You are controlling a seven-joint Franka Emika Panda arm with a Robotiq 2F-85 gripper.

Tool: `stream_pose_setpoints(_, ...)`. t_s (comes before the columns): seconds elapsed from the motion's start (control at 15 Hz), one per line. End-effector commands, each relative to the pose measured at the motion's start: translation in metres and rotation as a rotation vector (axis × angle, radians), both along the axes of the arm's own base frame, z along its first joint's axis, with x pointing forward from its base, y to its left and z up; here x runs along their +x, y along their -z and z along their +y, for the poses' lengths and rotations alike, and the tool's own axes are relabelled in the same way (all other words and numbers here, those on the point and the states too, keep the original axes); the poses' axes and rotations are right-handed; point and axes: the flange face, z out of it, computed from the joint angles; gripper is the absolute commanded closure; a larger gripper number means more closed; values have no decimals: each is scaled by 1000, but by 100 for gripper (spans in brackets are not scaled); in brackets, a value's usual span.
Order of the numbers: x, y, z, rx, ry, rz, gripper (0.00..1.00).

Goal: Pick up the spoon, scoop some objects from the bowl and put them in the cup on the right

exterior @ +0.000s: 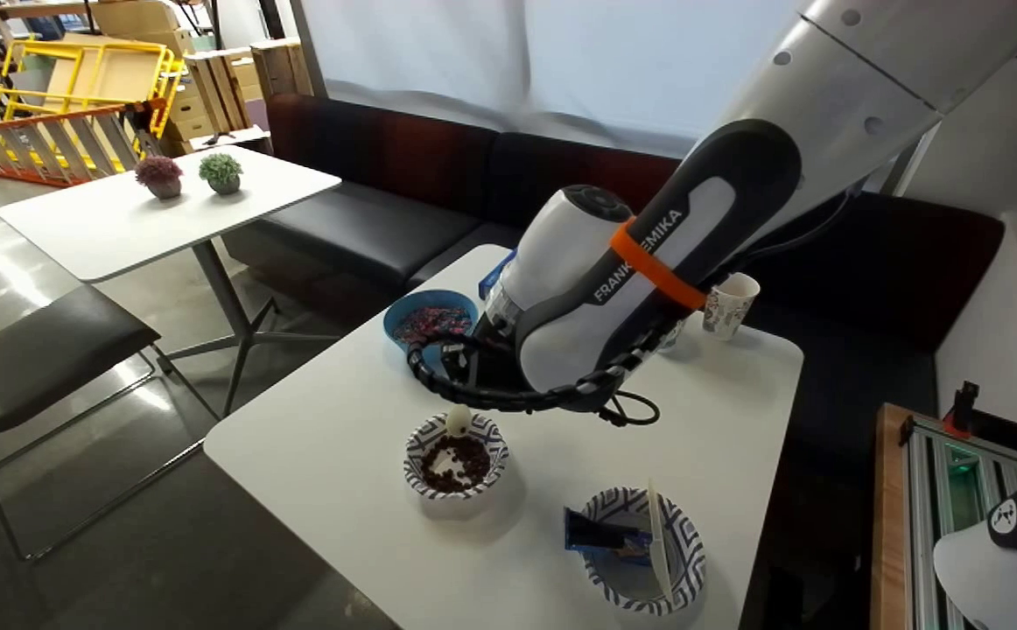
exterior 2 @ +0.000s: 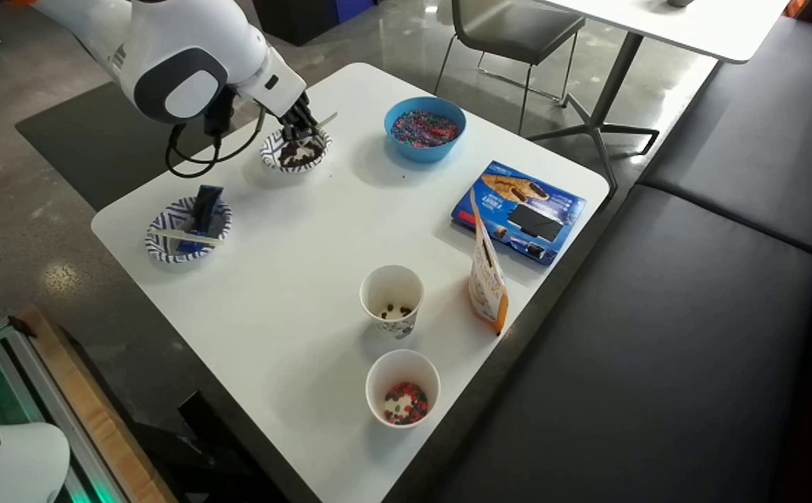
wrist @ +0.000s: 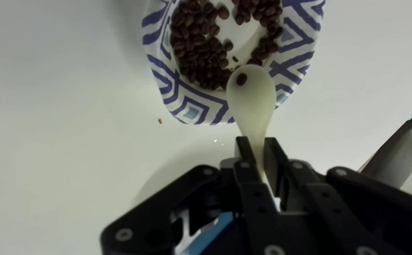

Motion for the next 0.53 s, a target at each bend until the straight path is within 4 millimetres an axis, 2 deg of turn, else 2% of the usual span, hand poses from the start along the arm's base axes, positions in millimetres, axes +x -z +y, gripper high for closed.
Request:
stream_pose_setpoints(0.0,1,7,0,-43,-23,8,96)
stream_pose_setpoints(0.27,3,17,-3,-111,-27,11,96)
stream_pose_setpoints(0.47,3,23,5,-141,-46,19,96)
